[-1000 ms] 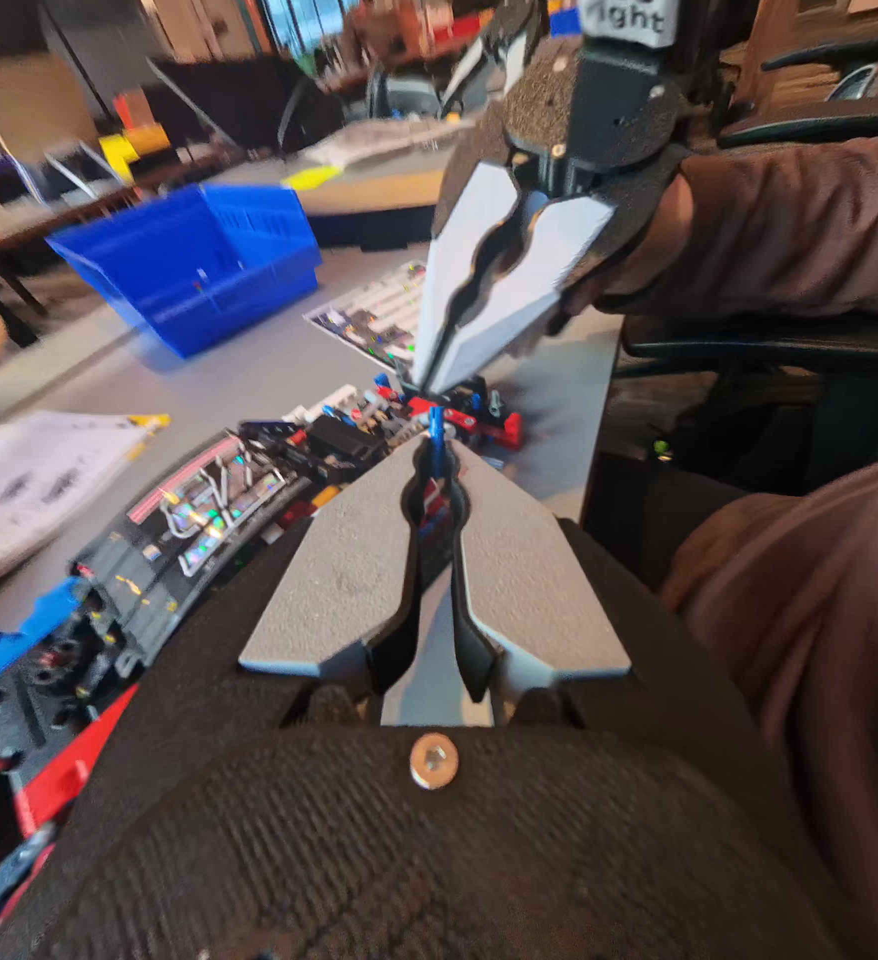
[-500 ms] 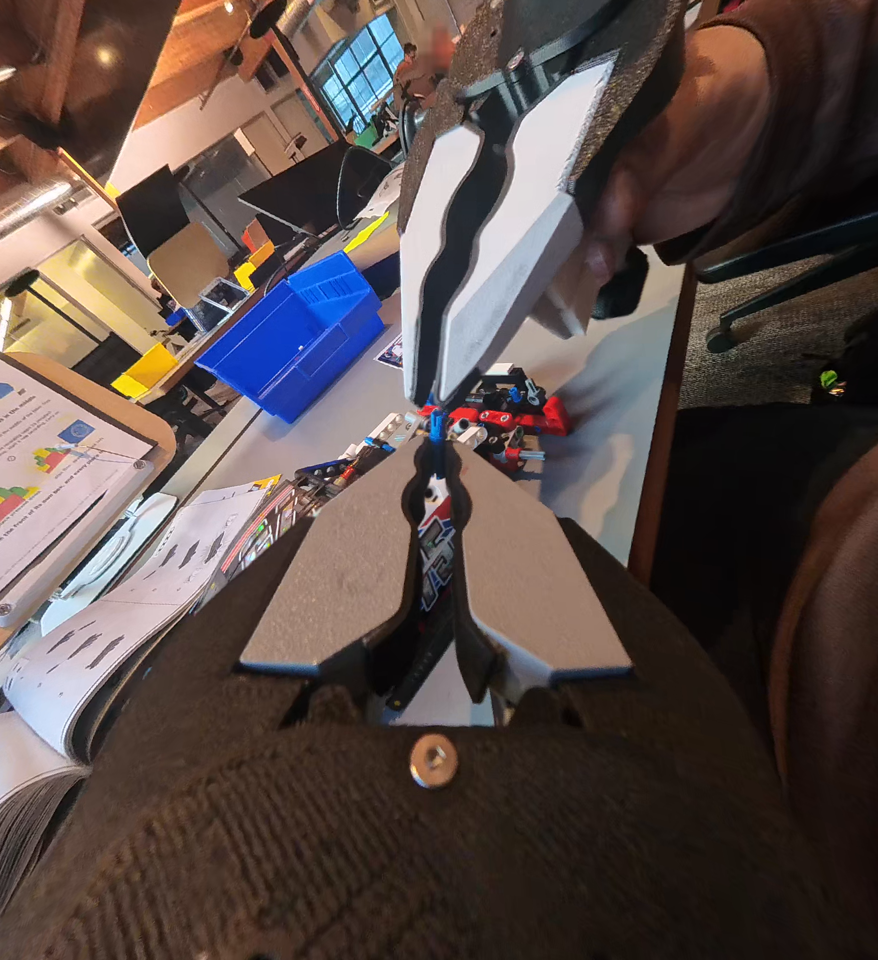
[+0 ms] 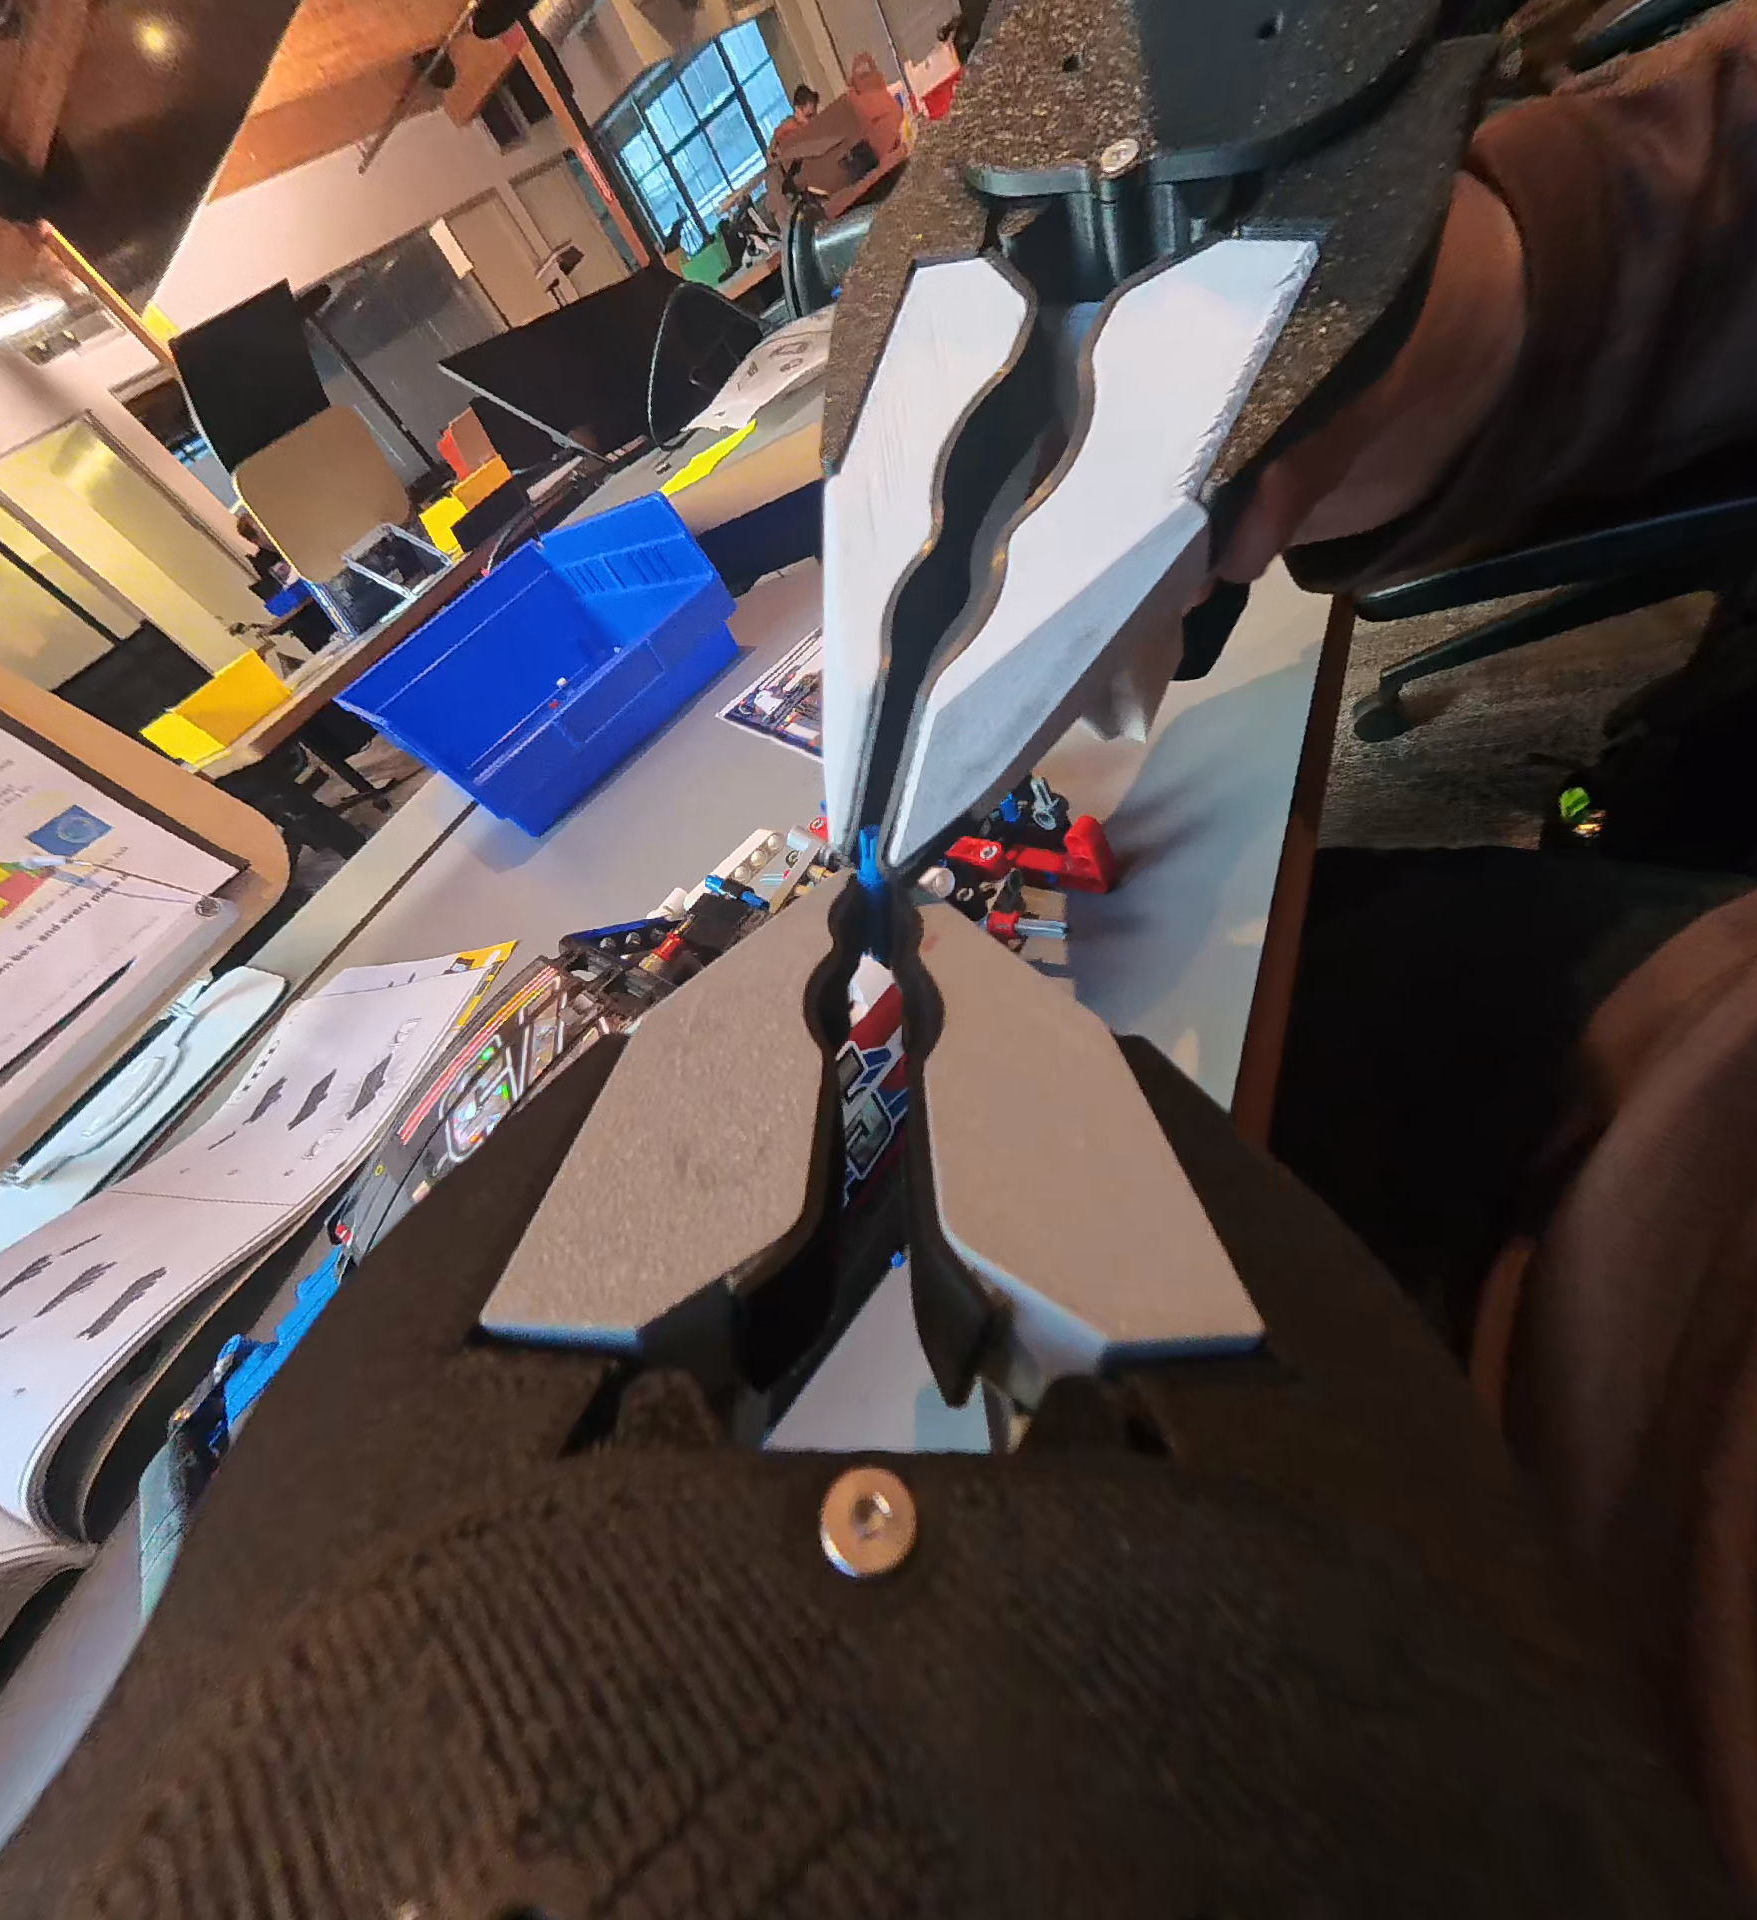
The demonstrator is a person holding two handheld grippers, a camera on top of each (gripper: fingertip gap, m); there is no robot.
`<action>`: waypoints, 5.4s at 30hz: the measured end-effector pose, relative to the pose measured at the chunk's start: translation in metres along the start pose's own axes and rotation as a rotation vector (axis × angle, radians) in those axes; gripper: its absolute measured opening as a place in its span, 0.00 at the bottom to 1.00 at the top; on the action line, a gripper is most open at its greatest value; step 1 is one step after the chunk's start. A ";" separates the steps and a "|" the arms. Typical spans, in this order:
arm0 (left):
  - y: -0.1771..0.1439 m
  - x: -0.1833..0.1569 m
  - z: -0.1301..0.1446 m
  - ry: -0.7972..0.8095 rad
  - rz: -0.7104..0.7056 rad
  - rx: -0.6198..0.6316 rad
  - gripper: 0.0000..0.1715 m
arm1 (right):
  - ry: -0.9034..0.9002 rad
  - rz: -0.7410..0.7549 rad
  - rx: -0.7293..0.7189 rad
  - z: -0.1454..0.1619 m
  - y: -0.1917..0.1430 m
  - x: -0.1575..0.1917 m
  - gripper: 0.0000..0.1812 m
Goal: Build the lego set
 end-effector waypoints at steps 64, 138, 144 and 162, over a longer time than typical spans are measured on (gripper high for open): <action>0.067 0.040 0.042 0.090 1.087 0.409 0.32 | 0.077 0.208 0.340 0.040 -0.002 -0.060 0.02; 0.064 0.039 0.040 -0.019 1.147 0.371 0.29 | -0.237 0.173 0.633 0.049 0.005 -0.052 0.01; 0.064 0.041 0.042 -0.006 1.137 0.372 0.29 | -0.065 0.172 0.526 0.049 0.005 -0.054 0.02; 0.014 0.135 0.015 -0.242 0.623 0.228 0.35 | 0.543 0.118 0.061 0.061 -0.069 -0.084 0.32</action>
Point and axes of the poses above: each gripper's, where its closed fingertips meet, y out along the fingers, z out of its underside, x = y × z across the jaws, the point moved 2 cm from there along -y, back along the fingers, and after that the axes turned 8 degrees about y, right-handed, at the moved point
